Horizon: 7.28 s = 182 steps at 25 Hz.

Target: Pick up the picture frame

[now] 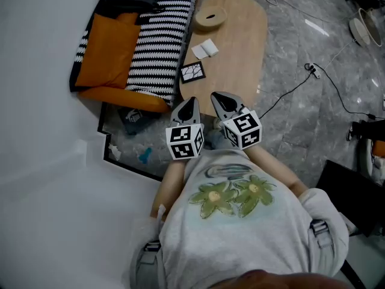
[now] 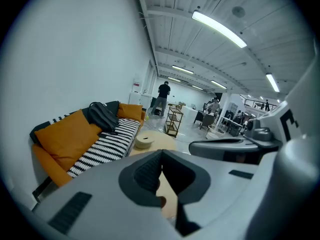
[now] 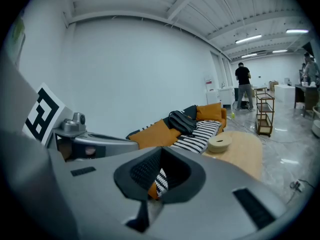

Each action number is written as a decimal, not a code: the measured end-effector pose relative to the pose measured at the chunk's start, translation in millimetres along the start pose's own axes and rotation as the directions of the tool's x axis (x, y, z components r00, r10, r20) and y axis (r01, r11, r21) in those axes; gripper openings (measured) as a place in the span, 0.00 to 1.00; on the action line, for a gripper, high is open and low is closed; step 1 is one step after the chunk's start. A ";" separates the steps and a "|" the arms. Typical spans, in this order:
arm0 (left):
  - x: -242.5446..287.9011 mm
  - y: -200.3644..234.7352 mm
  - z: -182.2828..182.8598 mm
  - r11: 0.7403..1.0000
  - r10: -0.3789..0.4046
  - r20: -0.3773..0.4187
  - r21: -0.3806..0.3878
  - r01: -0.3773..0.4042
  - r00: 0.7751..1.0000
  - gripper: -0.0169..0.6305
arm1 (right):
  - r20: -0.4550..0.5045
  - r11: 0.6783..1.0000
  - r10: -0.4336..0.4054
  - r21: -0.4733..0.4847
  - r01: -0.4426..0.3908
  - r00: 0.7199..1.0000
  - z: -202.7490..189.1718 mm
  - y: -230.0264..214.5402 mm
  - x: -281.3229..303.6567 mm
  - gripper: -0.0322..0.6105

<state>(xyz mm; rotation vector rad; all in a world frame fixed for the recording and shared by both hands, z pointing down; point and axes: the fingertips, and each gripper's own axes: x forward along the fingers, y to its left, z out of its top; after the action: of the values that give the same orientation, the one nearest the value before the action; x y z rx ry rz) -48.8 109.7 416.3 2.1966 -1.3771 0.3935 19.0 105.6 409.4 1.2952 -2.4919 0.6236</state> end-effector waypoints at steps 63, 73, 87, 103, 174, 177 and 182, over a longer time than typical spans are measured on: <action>168.9 126.4 -31.9 0.988 0.102 -0.227 -0.092 -0.125 0.968 0.27 | -0.284 0.998 0.032 0.057 -0.016 0.958 -45.3 -113.7 179.1 0.25; 201.3 150.0 -65.6 0.987 0.095 -0.273 -0.097 -0.126 0.957 0.27 | -0.335 0.998 0.037 0.063 -0.016 0.941 -81.9 -131.1 210.3 0.25; 240.0 175.2 -123.5 0.986 0.097 -0.303 -0.103 -0.134 0.948 0.27 | -0.391 0.997 0.035 0.071 -0.008 0.920 -149.8 -149.3 247.7 0.25; 295.8 216.5 -196.9 0.983 0.102 -0.322 -0.113 -0.145 0.941 0.27 | -0.411 0.997 0.008 0.075 0.025 0.912 -227.6 -183.4 297.7 0.26; 256.1 210.0 -165.3 0.964 0.131 -0.431 -0.156 -0.216 0.893 0.17 | -0.549 0.994 -0.065 0.038 0.103 0.834 -197.9 -176.4 260.0 0.19; 246.9 202.9 -152.3 0.964 0.130 -0.425 -0.157 -0.214 0.896 0.17 | -0.544 0.994 -0.069 0.031 0.102 0.836 -183.9 -173.4 251.2 0.19; 233.3 194.3 -133.0 0.967 0.124 -0.423 -0.153 -0.206 0.898 0.17 | -0.536 0.994 -0.071 0.027 0.102 0.841 -162.4 -166.4 238.1 0.19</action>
<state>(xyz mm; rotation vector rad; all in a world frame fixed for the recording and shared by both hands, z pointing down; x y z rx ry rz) -116.2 -58.3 694.0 1.7183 -1.3049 0.7081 26.6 -69.0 692.6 1.0568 -1.9587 0.8951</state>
